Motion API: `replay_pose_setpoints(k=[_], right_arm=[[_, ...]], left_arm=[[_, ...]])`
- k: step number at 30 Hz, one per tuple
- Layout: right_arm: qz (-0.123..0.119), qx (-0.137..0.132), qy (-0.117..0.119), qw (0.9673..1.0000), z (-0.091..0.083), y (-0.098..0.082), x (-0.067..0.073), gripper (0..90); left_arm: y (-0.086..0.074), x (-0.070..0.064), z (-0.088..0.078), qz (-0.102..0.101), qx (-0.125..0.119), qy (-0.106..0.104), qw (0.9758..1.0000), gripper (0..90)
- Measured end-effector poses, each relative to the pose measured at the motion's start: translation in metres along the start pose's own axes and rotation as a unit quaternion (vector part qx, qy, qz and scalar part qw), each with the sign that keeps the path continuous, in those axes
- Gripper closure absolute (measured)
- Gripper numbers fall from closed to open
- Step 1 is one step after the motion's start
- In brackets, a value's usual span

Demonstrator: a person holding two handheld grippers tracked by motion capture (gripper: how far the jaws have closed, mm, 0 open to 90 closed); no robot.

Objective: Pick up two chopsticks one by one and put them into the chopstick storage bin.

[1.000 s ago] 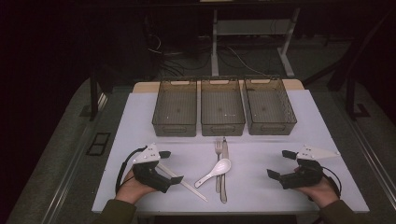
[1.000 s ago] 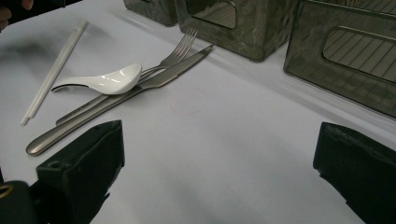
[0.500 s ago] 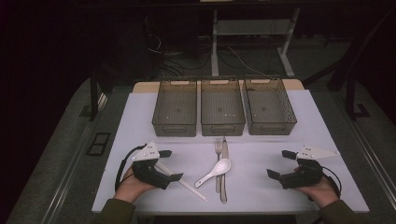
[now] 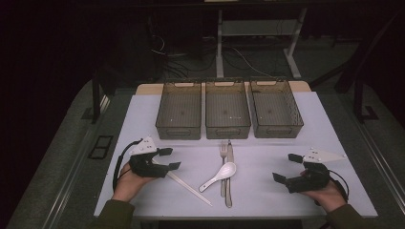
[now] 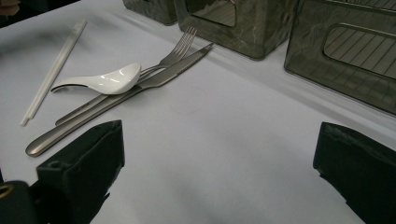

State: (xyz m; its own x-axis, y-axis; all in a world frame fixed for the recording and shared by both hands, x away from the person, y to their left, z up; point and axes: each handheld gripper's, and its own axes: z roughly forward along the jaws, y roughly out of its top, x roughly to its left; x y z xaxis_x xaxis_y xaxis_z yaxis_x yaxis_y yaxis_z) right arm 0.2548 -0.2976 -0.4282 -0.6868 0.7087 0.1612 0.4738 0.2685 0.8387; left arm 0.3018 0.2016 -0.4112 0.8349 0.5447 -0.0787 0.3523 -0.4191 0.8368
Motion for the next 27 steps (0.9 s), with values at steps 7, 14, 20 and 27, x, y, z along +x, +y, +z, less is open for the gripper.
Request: replay_pose_setpoints(k=[7, 14, 20, 27], right_arm=[[0.0, 0.002, 0.0, 1.0, 0.0, 0.0, 0.0, 1.9], [0.002, 0.003, 0.0, 1.0, 0.001, 0.0, 0.0, 2.0], [0.002, 0.003, 0.0, 1.0, 0.001, 0.0, 0.0, 2.0], [0.002, 0.004, 0.0, 1.0, 0.001, 0.0, 0.0, 2.0]], left_arm=[[-0.003, 0.012, 0.0, -0.002, 0.02, 0.028, 0.9994, 55.0], [-0.009, 0.033, 0.001, -0.015, 0.053, 0.053, 0.9971, 71.1], [-0.016, 0.045, 0.0, -0.025, 0.092, 0.066, 0.9932, 81.6], [-0.021, 0.05, -0.001, -0.03, 0.112, 0.08, 0.9901, 84.4]])
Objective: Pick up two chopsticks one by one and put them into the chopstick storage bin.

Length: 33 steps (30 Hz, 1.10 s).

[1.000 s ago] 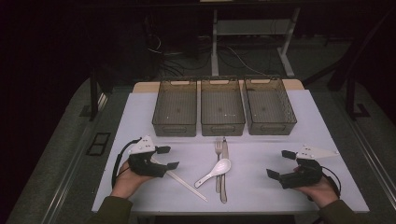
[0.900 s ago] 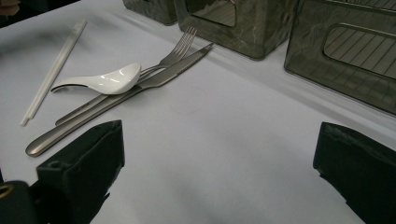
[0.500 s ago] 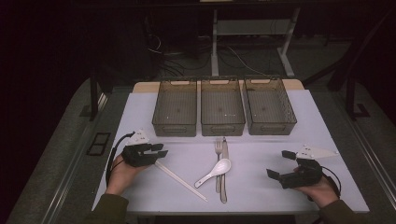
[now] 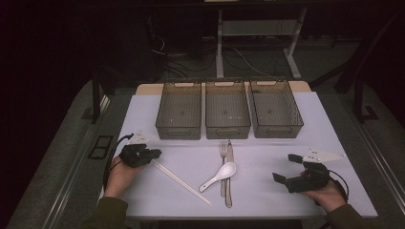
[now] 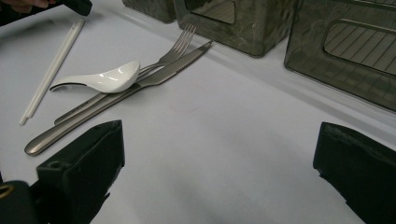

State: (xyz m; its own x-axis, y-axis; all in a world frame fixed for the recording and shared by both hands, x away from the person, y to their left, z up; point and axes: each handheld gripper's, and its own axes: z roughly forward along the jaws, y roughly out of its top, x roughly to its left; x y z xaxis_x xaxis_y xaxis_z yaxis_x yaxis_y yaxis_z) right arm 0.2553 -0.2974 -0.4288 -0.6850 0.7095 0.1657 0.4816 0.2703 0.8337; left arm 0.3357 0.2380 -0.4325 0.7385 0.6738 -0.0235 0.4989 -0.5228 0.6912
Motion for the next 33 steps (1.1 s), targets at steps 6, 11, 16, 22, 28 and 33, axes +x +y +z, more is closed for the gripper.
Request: replay_pose_setpoints(k=[6, 11, 16, 22, 28, 33], right_arm=[[0.0, 0.0, 0.0, 1.0, -0.0001, 0.0, -0.0004, 2.0], [0.001, 0.0, -0.001, 1.0, -0.0002, 0.0, -0.0002, 2.0], [0.002, 0.0, -0.001, 1.0, -0.0004, 0.0, -0.0002, 2.0], [0.003, 0.0, -0.002, 1.0, -0.0006, -0.0001, -0.0002, 2.0], [0.002, -0.001, -0.002, 1.0, -0.0006, -0.0001, -0.0004, 2.0], [0.003, -0.001, -0.003, 1.0, -0.0008, -0.0001, -0.0003, 2.0]], left_arm=[[-0.0033, 0.0036, 0.0012, -0.006, 0.013, 0.004, 0.9999, 86.2], [-0.0058, 0.0044, 0.0011, -0.012, 0.023, 0.006, 0.9996, 87.4], [-0.0063, 0.0046, 0.0008, -0.008, 0.027, 0.005, 0.9996, 88.0], [-0.0072, 0.0044, -0.0004, -0.009, 0.03, 0.002, 0.9995, 88.4], [-0.0089, 0.0039, -0.0016, -0.012, 0.029, 0.003, 0.9995, 88.5], [-0.0093, 0.0039, -0.003, -0.008, 0.033, 0.0, 0.9994, 88.7]])
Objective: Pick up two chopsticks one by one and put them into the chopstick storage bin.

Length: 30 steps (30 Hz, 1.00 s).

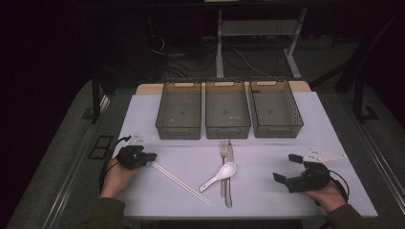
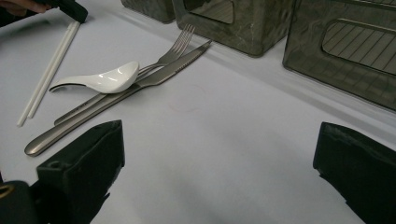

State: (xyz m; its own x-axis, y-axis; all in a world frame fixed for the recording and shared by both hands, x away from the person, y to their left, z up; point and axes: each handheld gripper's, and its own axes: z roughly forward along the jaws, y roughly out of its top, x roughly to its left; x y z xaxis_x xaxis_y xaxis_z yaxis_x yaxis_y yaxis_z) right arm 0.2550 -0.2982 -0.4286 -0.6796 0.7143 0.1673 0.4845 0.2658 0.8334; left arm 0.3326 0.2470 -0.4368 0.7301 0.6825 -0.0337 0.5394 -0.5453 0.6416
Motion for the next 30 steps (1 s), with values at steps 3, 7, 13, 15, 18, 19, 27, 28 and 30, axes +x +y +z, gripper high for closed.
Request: replay_pose_setpoints(k=[3, 7, 13, 15, 18, 19, 27, 28, 30], right_arm=[[0.0, 0.0, 0.0, 1.0, 0.0, 0.0, 0.0, 2.0], [0.001, 0.0, 0.0, 1.0, 0.0, 0.0, 0.0, 2.0], [0.0, 0.0, -0.001, 1.0, 0.0, 0.0, -0.001, 2.0], [0.0, 0.0, -0.001, 1.0, 0.0, 0.0, -0.001, 2.0], [0.0, 0.0, -0.001, 1.0, 0.0, 0.0, 0.0, 2.0], [0.0, 0.0, -0.001, 1.0, 0.0, 0.0, 0.0, 2.0], [0.001, 0.001, 0.0, 1.0, 0.0, 0.0, -0.001, 2.0], [0.0, 0.0, -0.001, 1.0, 0.0, 0.0, -0.001, 2.0], [0.0, 0.0, -0.001, 1.0, -0.001, 0.0, -0.001, 2.0]], left_arm=[[-0.002, 0.001, -0.002, 0.002, 0.001, 0.0, 1.0, 88.7], [-0.004, 0.0, -0.004, 0.001, 0.007, 0.002, 1.0, 88.7], [-0.007, 0.0, -0.006, 0.002, 0.008, 0.003, 1.0, 88.7], [-0.008, 0.0, -0.007, 0.001, 0.009, 0.004, 1.0, 88.6], [-0.008, -0.001, -0.007, 0.005, 0.007, 0.005, 0.9999, 84.3], [-0.005, -0.004, -0.009, 0.01, -0.006, -0.003, 0.9999, 82.0], [0.011, -0.047, -0.011, 0.088, -0.035, -0.063, 0.9935, 66.6], [0.013, -0.054, -0.01, 0.097, -0.038, -0.073, 0.9918, 66.3], [0.016, -0.059, -0.008, 0.107, -0.037, -0.08, 0.9903, 66.4]])
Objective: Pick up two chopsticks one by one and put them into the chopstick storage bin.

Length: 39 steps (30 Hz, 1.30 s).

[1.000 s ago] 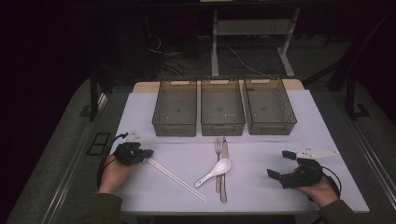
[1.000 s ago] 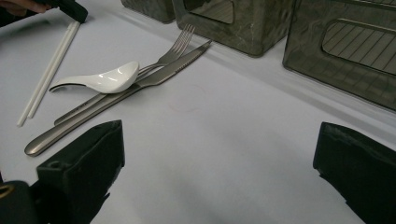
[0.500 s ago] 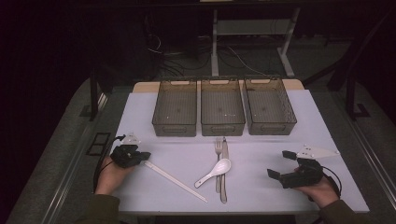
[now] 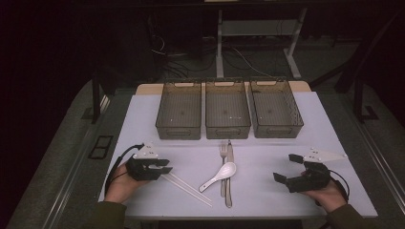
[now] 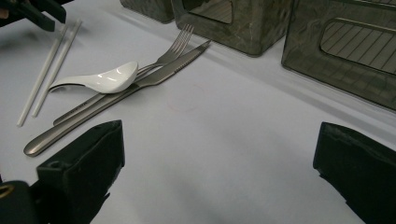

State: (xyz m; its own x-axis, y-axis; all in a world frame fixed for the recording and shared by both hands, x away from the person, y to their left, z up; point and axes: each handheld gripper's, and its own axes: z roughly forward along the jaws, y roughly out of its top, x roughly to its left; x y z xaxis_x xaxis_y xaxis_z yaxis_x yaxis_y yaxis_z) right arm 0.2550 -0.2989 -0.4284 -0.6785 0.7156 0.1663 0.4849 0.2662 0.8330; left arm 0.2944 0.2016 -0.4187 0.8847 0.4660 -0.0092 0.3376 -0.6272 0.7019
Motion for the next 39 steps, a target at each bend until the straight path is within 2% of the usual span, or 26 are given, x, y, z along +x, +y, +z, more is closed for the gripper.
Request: replay_pose_setpoints(k=[1, 3, 5, 6, 7, 9, 10, 11, 12, 16, 17, 18, 20, 22, 24, 27, 30, 32, 33, 39], right_arm=[[0.0, 0.0, 0.0, 1.0, 0.0, 0.0, 0.0, 2.0], [0.0, 0.0, 0.0, 1.0, 0.0, 0.0, 0.0, 2.0], [0.0, 0.0, 0.0, 1.0, 0.0, 0.0, 0.0, 2.0], [0.0, 0.001, 0.0, 1.0, 0.0, 0.0, 0.0, 2.0], [0.0, 0.0, 0.0, 1.0, 0.0, 0.0, 0.0, 2.0], [0.0, 0.0, 0.001, 1.0, 0.0, 0.0, 0.0, 2.0], [0.0, 0.001, 0.0, 1.0, 0.0, 0.0, 0.0, 2.0], [0.0, 0.0, 0.0, 1.0, 0.0, 0.0, 0.0, 2.0], [0.0, 0.001, 0.0, 1.0, 0.0, 0.0, 0.0, 2.0], [0.0, 0.001, 0.0, 1.0, 0.0, 0.0, 0.0, 2.0], [0.0, 0.0, 0.0, 1.0, 0.0, 0.0, 0.0, 2.0], [0.0, 0.0, 0.0, 1.0, 0.0, 0.0, 0.0, 2.0], [0.0, 0.0, 0.001, 1.0, 0.0, 0.0, 0.0, 2.0], [0.0, 0.001, 0.001, 1.0, 0.0, 0.0, 0.0, 2.0], [0.001, 0.0, 0.001, 1.0, 0.0, 0.0, 0.0, 2.0], [0.0, 0.0, 0.001, 1.0, 0.0, 0.0, 0.0, 2.0], [0.001, 0.001, 0.001, 1.0, 0.0, 0.0, 0.0, 2.0], [0.001, 0.0, 0.001, 1.0, 0.0, 0.0, 0.0, 2.0], [0.001, 0.001, 0.001, 1.0, 0.0, 0.0, 0.0, 2.0], [0.001, 0.001, 0.001, 1.0, 0.0, 0.0, 0.0, 2.0]], left_arm=[[0.006, -0.01, 0.007, 0.017, 0.0, -0.018, 0.9997, 66.4], [0.013, -0.019, 0.014, 0.039, 0.005, -0.037, 0.9986, 66.4], [0.018, -0.027, 0.02, 0.055, 0.009, -0.053, 0.9971, 66.4], [0.018, -0.027, 0.02, 0.055, 0.009, -0.053, 0.9971, 66.4], [0.022, -0.034, 0.026, 0.07, 0.012, -0.071, 0.995, 66.4], [0.025, -0.042, 0.03, 0.083, 0.014, -0.089, 0.9924, 65.6], [0.026, -0.045, 0.032, 0.089, 0.014, -0.096, 0.9913, 64.7], [0.026, -0.045, 0.032, 0.089, 0.014, -0.096, 0.9913, 63.4], [0.029, -0.051, 0.035, 0.103, 0.017, -0.106, 0.9888, 61.9], [0.029, -0.058, 0.042, 0.123, 0.032, -0.128, 0.9837, 56.7], [0.029, -0.058, 0.042, 0.123, 0.032, -0.128, 0.9837, 56.3], [0.028, -0.059, 0.046, 0.127, 0.046, -0.129, 0.9824, 55.6], [0.027, -0.059, 0.049, 0.134, 0.057, -0.13, 0.9807, 55.5], [0.026, -0.059, 0.05, 0.134, 0.06, -0.131, 0.9805, 55.4], [0.026, -0.059, 0.051, 0.141, 0.069, -0.131, 0.9788, 56.2], [0.026, -0.06, 0.051, 0.142, 0.068, -0.13, 0.9788, 59.6], [0.026, -0.062, 0.05, 0.151, 0.072, -0.131, 0.9772, 63.8], [0.025, -0.063, 0.05, 0.148, 0.07, -0.133, 0.9775, 67.1], [0.026, -0.063, 0.05, 0.152, 0.071, -0.133, 0.9768, 68.3], [0.026, -0.064, 0.049, 0.15, 0.072, -0.131, 0.9773, 69.7]])
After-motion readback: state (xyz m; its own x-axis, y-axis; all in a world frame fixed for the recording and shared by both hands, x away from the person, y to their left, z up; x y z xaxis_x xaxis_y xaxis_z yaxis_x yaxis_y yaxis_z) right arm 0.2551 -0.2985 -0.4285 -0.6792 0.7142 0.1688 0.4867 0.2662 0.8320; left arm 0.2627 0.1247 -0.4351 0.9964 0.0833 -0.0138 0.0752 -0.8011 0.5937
